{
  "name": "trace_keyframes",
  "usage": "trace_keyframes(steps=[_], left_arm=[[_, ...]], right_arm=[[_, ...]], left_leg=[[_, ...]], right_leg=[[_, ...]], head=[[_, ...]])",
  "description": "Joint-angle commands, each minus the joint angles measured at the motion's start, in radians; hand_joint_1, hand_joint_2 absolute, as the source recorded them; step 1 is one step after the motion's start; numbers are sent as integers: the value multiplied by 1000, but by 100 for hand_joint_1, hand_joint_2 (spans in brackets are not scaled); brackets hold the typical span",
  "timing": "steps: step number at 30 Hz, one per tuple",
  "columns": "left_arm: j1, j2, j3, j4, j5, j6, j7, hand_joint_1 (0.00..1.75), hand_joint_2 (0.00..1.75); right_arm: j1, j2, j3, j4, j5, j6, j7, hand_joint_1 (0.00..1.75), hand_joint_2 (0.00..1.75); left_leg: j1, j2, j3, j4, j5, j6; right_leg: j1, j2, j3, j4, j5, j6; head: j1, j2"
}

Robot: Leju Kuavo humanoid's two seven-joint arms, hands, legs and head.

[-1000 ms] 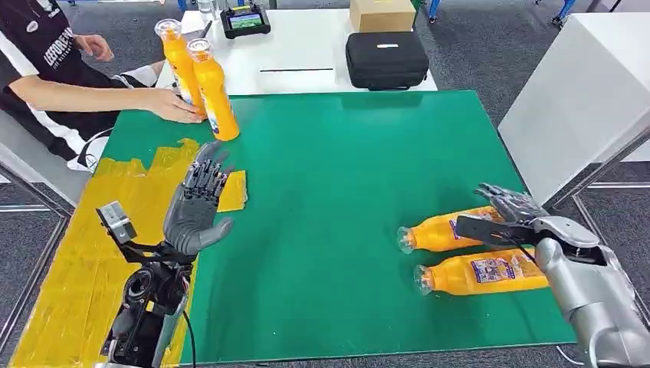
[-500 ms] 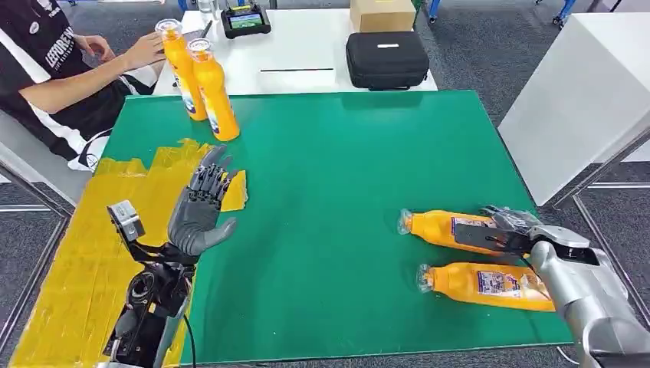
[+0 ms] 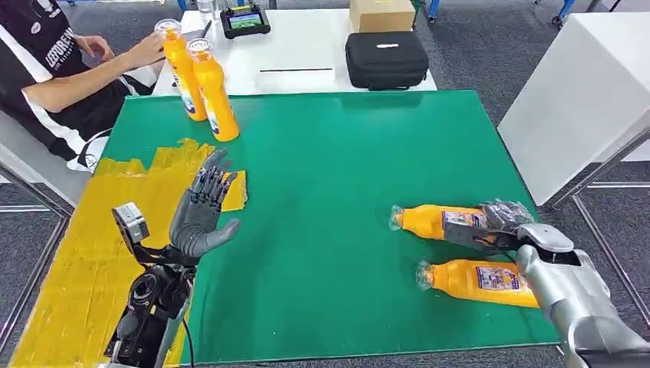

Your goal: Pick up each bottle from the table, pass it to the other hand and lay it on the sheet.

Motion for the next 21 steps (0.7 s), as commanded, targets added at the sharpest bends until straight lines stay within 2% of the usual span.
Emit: trace_keyframes(steps=[1,3,6,8,10,12,15,19,21], left_arm=[[-4,7,16,12,-14,10,14,0,175],[-9,5,16,16,-10,11,18,0,175],[-14,1,6,16,-12,15,22,0,175],[-15,-2,-2,8,-18,22,29,0,175],[-17,-7,-5,7,-20,27,33,0,175],[-8,-7,-33,-24,-99,102,46,0,175],[-6,-2,-124,-57,-145,126,62,0,175],[-53,-2,-229,-18,-153,121,76,0,175],[-71,-2,-248,-4,-151,126,80,0,175]], right_arm=[[32,97,-115,-124,29,-287,90,175,175],[59,111,-157,-169,11,-347,95,175,175],[97,155,-253,-243,-43,-464,119,175,175],[111,180,-303,-281,-113,-496,91,175,175],[111,181,-303,-283,-113,-495,91,175,175],[142,214,-362,-343,-228,-523,24,175,175],[180,292,-402,-434,-471,-415,-128,175,175],[186,373,-308,-446,-661,-208,-200,175,175],[181,392,-276,-436,-711,-169,-212,175,175]], left_leg=[[2,6,6,0,-3,-4],[1,2,2,-1,-1,-2],[2,3,5,0,-3,-3],[1,3,4,0,-2,-3],[2,3,5,0,-3,-3],[2,2,4,1,-3,-3],[2,1,2,0,-1,-2],[2,3,3,0,-2,-3],[3,3,6,1,-4,-5]], right_leg=[[1,7,5,-1,-1,-3],[1,2,2,-1,0,-2],[1,4,5,-1,-2,-2],[1,4,4,-1,-1,-2],[1,4,5,-1,-2,-3],[1,3,4,0,-2,-2],[1,2,2,-1,-1,-2],[1,3,2,-1,-1,-2],[2,5,6,0,-3,-4]], head=[[0,0],[0,0],[0,0],[0,0],[0,0],[0,0],[0,0],[0,0],[0,0]])
